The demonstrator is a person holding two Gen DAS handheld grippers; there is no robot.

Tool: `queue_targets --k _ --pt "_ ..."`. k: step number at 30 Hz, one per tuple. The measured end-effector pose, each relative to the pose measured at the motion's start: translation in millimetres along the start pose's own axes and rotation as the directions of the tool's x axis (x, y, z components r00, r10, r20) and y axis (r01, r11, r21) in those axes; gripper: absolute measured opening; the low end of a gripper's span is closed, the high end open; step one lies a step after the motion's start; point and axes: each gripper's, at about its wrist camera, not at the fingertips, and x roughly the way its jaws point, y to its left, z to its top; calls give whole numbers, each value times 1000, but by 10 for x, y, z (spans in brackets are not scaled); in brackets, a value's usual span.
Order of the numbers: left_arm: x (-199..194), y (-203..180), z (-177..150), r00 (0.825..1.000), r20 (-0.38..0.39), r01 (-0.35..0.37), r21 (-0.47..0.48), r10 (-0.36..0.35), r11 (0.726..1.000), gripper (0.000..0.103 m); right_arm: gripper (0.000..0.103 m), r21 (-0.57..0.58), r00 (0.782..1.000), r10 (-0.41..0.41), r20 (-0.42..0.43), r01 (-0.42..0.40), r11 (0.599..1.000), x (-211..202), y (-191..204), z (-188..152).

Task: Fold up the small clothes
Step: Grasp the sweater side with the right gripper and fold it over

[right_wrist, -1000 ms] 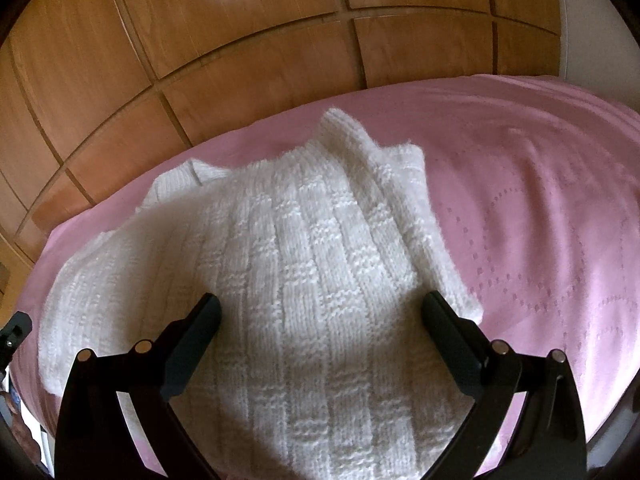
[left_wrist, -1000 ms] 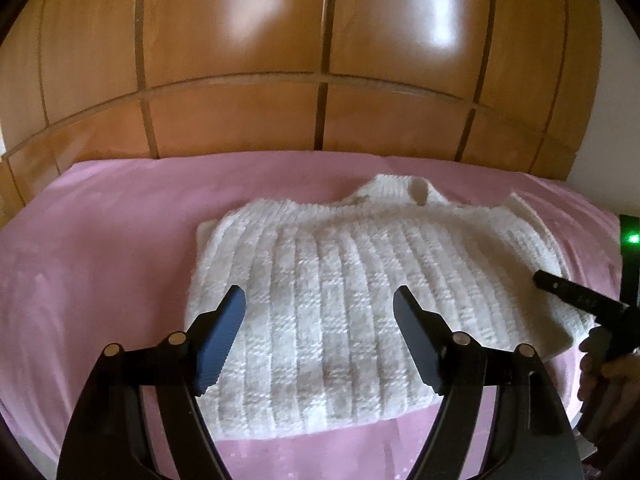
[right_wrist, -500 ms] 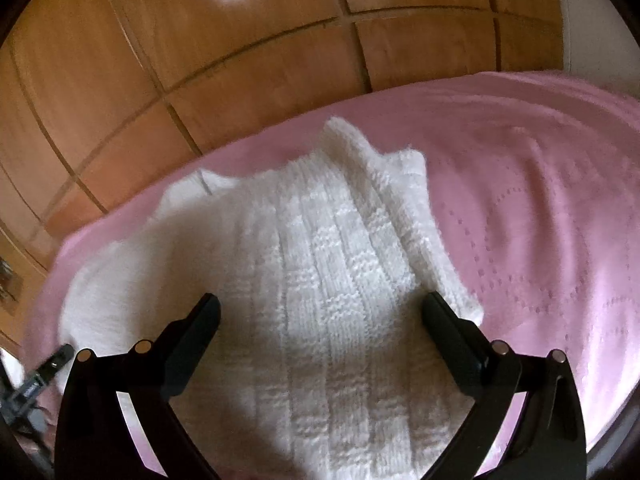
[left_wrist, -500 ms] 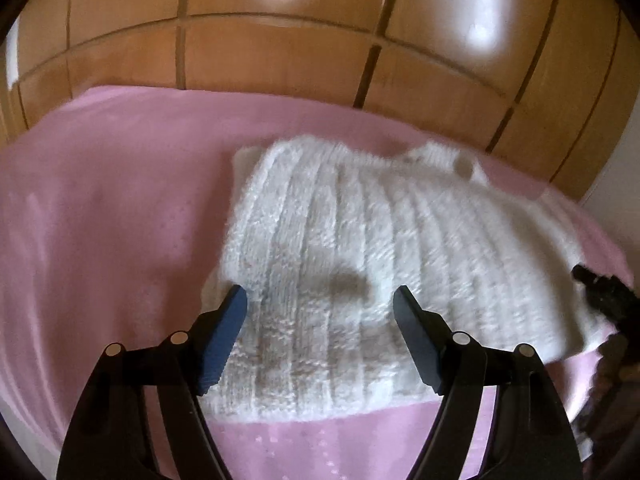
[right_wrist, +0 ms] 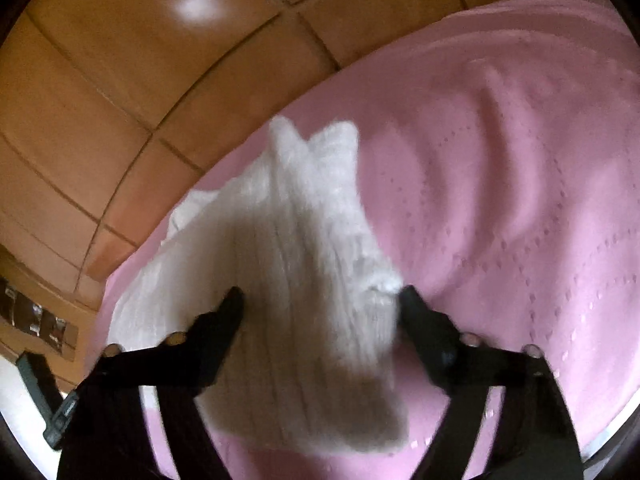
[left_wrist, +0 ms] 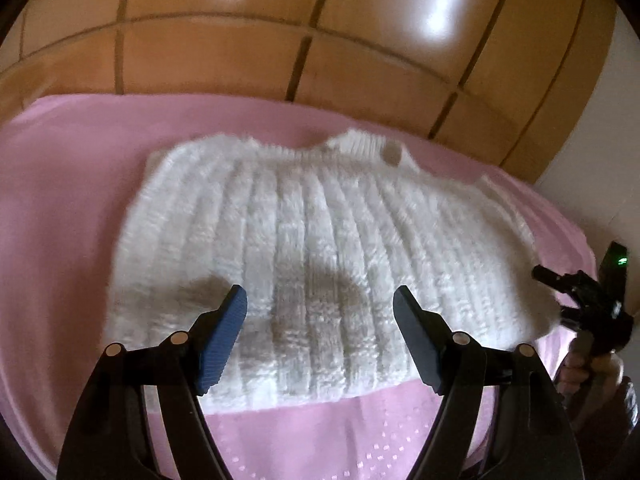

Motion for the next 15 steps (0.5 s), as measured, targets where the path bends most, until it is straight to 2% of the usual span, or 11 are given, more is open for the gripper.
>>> queue_targets --k 1,3,5,6,7,11,15 --pt "54 2 -4 1000 -20 -16 -3 16 1000 75 62 -11 1000 15 -17 -15 1000 5 8 -12" --pt "146 13 -5 998 -44 -33 -6 33 999 75 59 -6 995 78 -63 -78 997 37 17 -64" --pt "168 1 -4 998 -45 -39 -7 39 999 75 46 -55 995 60 -81 -65 996 50 64 -106" --pt "181 -28 -5 997 -47 -53 6 53 999 75 32 -58 994 57 -88 -63 996 47 67 -120" --pt "185 -27 -2 997 -47 -58 11 59 998 75 24 -42 993 68 -100 -73 996 55 63 -116" --pt "158 -23 -6 998 -45 -51 10 52 999 75 19 -49 993 72 -95 -77 996 -12 219 -20" --pt "155 21 27 999 -46 -29 -11 28 1000 75 18 -96 989 130 -72 -136 986 -143 505 82"
